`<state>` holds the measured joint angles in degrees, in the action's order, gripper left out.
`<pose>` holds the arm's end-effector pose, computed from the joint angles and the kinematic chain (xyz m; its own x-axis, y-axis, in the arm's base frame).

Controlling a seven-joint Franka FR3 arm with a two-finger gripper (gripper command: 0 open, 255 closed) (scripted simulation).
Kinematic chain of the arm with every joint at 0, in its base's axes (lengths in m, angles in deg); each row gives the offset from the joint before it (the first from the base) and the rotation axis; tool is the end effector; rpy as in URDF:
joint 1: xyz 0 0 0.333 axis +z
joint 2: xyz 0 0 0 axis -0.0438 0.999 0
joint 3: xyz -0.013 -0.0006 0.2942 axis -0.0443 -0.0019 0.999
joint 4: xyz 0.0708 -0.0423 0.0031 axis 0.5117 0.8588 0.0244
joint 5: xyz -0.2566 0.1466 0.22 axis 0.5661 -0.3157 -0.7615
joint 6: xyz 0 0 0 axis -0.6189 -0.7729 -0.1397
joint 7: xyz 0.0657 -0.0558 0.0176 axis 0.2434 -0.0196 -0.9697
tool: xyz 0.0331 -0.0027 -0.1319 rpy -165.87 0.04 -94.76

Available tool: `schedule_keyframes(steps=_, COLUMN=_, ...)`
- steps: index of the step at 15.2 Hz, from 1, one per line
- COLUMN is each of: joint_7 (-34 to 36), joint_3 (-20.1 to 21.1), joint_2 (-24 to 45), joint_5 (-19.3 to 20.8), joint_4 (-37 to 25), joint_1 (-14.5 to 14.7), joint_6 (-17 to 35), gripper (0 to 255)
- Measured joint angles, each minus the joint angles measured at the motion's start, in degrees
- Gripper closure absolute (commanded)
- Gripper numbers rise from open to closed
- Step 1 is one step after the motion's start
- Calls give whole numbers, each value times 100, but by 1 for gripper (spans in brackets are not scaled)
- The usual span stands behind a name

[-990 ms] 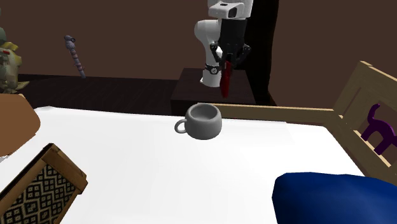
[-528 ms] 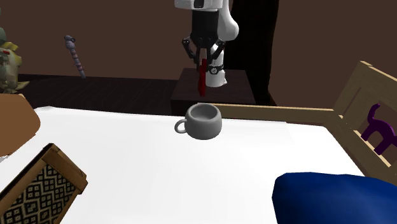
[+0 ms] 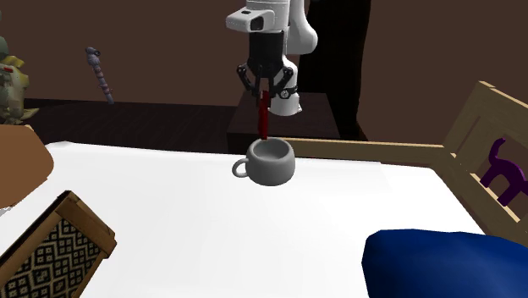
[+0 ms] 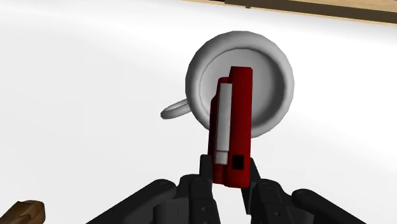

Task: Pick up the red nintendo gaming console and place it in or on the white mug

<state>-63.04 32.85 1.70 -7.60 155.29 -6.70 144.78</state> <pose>0.5241 -0.0467 0.4091 0.9972 0.0753 0.0030 0.0752 -0.9963 0.0428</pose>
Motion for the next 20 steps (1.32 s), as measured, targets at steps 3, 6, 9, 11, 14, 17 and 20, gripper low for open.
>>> schedule_keyframes(steps=3, joint_7=18, joint_3=3, joint_2=99, joint_5=6, joint_4=152, joint_1=2, joint_6=250, gripper=255)
schedule_keyframes(steps=6, joint_7=28, joint_3=2, joint_2=169, joint_5=12, joint_4=295, joint_1=2, joint_6=464, gripper=255)
schedule_keyframes(steps=9, joint_7=48, joint_3=5, joint_2=256, joint_5=18, joint_4=427, joint_1=5, joint_6=682, gripper=255)
schedule_keyframes(steps=11, joint_7=45, joint_3=0, joint_2=312, joint_5=21, joint_4=513, joint_1=0, joint_6=824, gripper=255)
schedule_keyframes(steps=14, joint_7=55, joint_3=-1, joint_2=390, joint_5=27, joint_4=565, joint_1=0, joint_6=1018, gripper=255)
schedule_keyframes(steps=17, joint_7=47, joint_3=-4, joint_2=405, joint_5=28, joint_4=563, joint_1=-4, joint_6=1046, gripper=255)
schedule_keyframes(steps=20, joint_7=56, joint_3=0, joint_2=399, joint_5=28, joint_4=578, joint_1=0, joint_6=1052, gripper=0)
